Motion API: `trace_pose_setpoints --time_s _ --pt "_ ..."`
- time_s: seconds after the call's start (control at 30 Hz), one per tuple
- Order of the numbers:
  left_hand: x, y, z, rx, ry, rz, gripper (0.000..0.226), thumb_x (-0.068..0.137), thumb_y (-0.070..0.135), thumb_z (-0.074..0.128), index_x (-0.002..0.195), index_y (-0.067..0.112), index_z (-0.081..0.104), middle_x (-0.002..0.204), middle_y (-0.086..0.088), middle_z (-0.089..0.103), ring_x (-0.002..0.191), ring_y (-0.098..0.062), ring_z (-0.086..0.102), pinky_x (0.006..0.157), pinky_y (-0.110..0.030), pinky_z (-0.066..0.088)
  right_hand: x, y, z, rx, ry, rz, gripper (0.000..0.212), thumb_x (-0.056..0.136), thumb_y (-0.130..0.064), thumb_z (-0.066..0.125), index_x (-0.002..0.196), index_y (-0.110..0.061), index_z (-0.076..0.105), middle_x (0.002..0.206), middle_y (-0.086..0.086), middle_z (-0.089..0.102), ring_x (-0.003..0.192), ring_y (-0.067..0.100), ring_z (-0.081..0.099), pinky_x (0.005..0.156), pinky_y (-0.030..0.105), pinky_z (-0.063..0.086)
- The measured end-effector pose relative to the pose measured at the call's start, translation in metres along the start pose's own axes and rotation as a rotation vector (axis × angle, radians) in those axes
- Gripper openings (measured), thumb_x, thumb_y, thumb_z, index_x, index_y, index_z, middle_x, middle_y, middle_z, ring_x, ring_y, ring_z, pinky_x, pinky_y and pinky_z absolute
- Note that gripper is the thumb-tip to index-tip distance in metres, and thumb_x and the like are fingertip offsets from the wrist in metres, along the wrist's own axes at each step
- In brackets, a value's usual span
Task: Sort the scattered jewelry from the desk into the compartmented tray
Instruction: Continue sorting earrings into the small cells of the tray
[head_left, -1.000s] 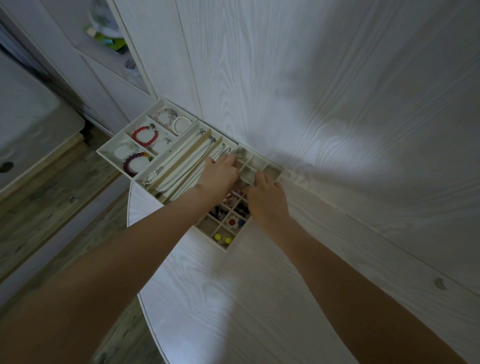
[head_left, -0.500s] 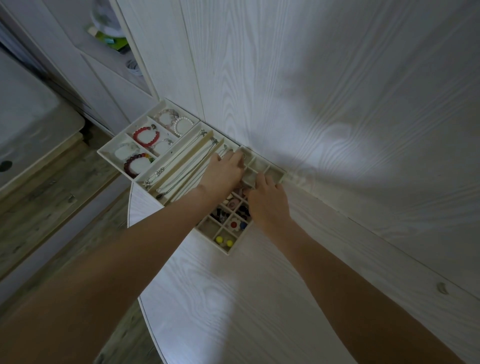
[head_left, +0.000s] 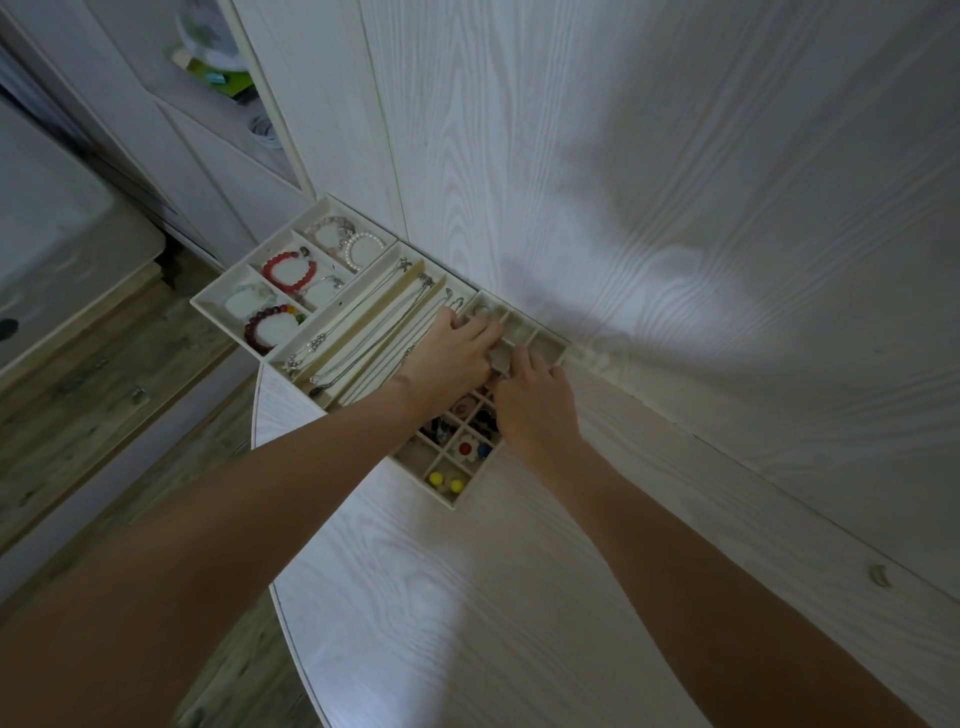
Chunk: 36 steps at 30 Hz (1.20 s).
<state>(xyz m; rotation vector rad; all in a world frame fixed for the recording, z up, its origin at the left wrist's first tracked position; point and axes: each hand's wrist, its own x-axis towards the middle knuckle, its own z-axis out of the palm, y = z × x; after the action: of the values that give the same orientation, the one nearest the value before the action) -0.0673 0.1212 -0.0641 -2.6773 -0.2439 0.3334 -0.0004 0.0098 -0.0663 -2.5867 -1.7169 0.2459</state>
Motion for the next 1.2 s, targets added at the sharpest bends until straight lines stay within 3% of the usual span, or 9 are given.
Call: trace_pose_setpoints --time_s 0.17,0.33,0.43,0.53,0.77,0.93,1.2 --pt "0.001 -0.001 0.002 -0.026 0.025 0.005 0.018 0.057 0.027 0.081 0.073 0.029 0.07 0.118 0.0 0.057 0.102 -0.012 0.054 0.066 -0.027 0.037 0.001 -0.001 -0.002 -0.001 -0.015 -0.002 0.024 0.096 -0.015 0.044 0.11 -0.011 0.064 0.13 0.009 0.043 0.119 0.024 0.04 0.093 0.033 0.036" --pt "0.005 -0.007 0.0 -0.136 0.053 -0.052 0.021 0.051 0.027 0.085 0.062 0.028 0.067 0.096 0.005 0.056 0.087 -0.011 0.054 0.065 -0.027 0.035 -0.001 -0.001 0.0 -0.015 -0.02 0.006 0.025 0.097 -0.017 0.042 0.11 -0.01 0.062 0.127 0.009 0.042 0.117 0.024 0.039 0.092 0.033 0.035" --pt "0.006 -0.009 0.01 -0.206 0.069 -0.117 0.017 0.08 0.021 0.067 0.097 0.021 0.067 0.123 -0.001 0.045 0.114 -0.017 0.044 0.085 -0.032 0.034 -0.002 -0.001 0.001 -0.009 -0.028 0.012 0.027 0.098 -0.017 0.04 0.115 -0.011 0.06 0.128 0.009 0.041 0.118 0.025 0.038 0.092 0.033 0.035" --pt "0.006 -0.011 0.007 -0.222 0.046 -0.161 0.024 0.085 0.028 0.064 0.109 0.024 0.065 0.134 -0.003 0.035 0.127 -0.021 0.032 0.092 -0.035 0.033 -0.003 0.0 0.002 -0.019 -0.04 0.011 0.029 0.096 -0.016 0.043 0.122 -0.014 0.056 0.129 0.009 0.038 0.119 0.025 0.037 0.092 0.033 0.035" --pt "0.006 -0.008 0.0 -0.342 0.051 -0.226 0.02 0.088 0.024 0.058 0.106 0.021 0.067 0.136 -0.003 0.035 0.121 -0.017 0.037 0.091 -0.034 0.03 -0.001 -0.002 0.002 -0.022 -0.043 0.013 0.028 0.095 -0.016 0.045 0.121 -0.014 0.057 0.129 0.009 0.039 0.12 0.025 0.037 0.093 0.033 0.035" --pt "0.001 -0.005 0.005 -0.335 0.069 -0.216 0.015 0.086 0.019 0.06 0.098 0.018 0.068 0.125 -0.001 0.043 0.113 -0.016 0.043 0.085 -0.033 0.031 -0.001 -0.002 0.001 -0.006 -0.037 0.017 0.027 0.096 -0.017 0.045 0.12 -0.014 0.058 0.13 0.009 0.039 0.121 0.025 0.036 0.094 0.034 0.034" --pt "-0.009 -0.007 0.007 -0.422 0.083 -0.24 0.02 0.092 0.027 0.053 0.106 0.023 0.067 0.132 -0.001 0.038 0.117 -0.016 0.036 0.088 -0.032 0.027 0.0 -0.003 0.003 0.021 -0.011 0.011 0.029 0.097 -0.015 0.043 0.122 -0.012 0.056 0.124 0.01 0.042 0.118 0.026 0.038 0.093 0.033 0.036"
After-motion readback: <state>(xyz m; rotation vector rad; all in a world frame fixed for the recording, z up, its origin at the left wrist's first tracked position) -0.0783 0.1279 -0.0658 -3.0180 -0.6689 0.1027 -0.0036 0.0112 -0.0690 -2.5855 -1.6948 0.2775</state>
